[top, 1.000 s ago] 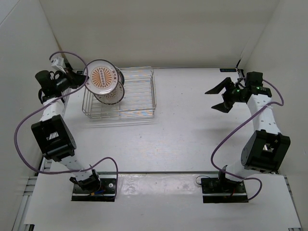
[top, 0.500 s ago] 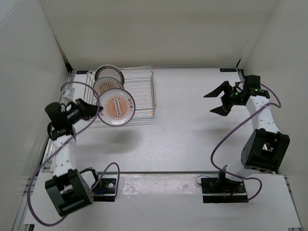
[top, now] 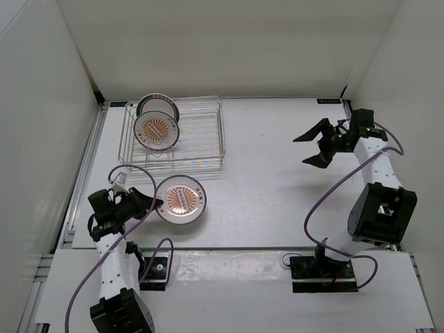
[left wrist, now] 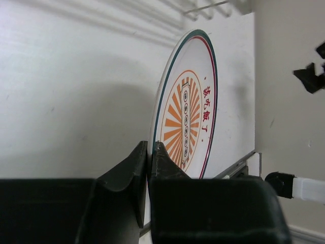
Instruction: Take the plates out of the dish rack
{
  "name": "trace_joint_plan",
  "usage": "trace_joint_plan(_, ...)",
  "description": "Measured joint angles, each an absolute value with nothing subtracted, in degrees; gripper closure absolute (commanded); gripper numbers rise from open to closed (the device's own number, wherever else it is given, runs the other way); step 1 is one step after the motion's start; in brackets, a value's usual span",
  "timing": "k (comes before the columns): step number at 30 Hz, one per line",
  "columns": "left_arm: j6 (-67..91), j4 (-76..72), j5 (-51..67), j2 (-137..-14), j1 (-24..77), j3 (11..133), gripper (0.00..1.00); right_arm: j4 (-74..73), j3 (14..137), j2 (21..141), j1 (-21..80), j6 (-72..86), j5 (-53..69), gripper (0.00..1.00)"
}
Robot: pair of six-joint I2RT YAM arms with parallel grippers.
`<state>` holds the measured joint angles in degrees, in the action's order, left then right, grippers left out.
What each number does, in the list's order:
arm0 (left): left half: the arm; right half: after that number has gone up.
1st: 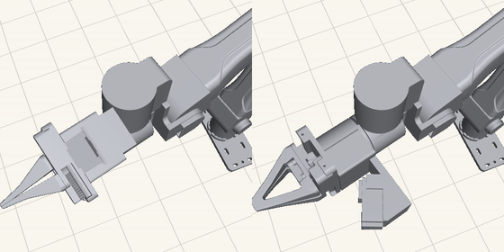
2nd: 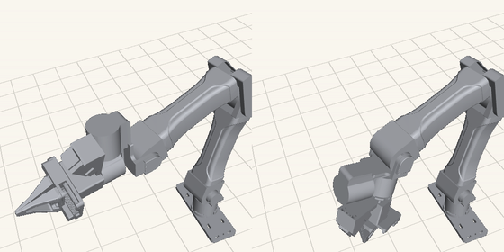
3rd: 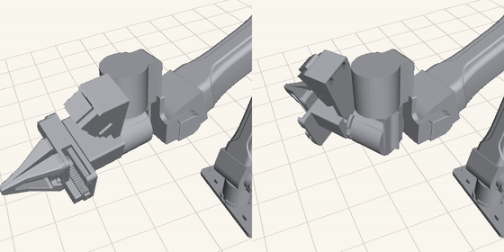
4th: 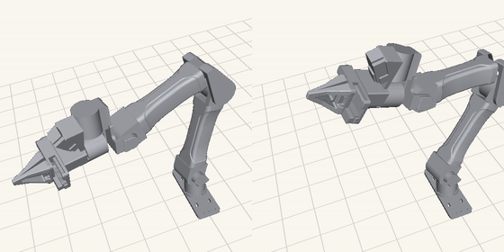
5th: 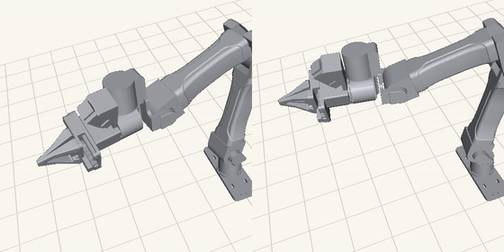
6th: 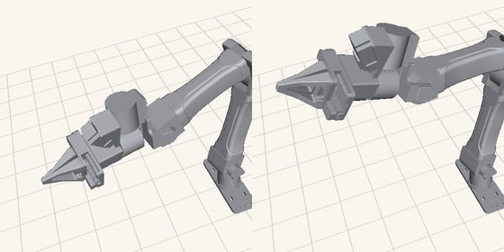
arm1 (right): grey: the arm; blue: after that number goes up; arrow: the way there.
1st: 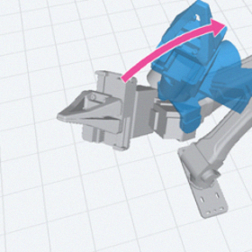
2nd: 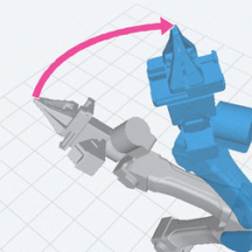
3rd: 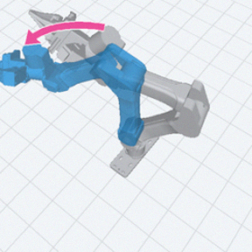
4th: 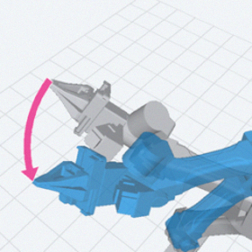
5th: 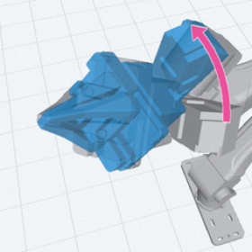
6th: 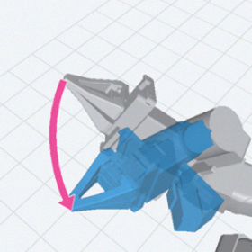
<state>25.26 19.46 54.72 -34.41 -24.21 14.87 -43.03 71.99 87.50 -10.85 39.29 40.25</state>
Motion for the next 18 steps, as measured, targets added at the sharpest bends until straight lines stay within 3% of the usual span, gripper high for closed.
trace_joint_plan(11,22.31,28.34,40.99,-40.16,-27.35,11.81,1.00,-43.24,71.96,87.61,-10.79,39.29,40.10,0.10)
trace_joint_plan(17,23.24,26.74,41.43,-46.98,-30.11,11.90,0.88,-42.70,72.60,88.09,-10.61,40.34,40.47,0.10)
trace_joint_plan(18,23.35,26.61,41.58,-47.53,-30.35,11.90,0.83,-41.98,73.38,88.77,-10.44,40.80,40.82,0.10)
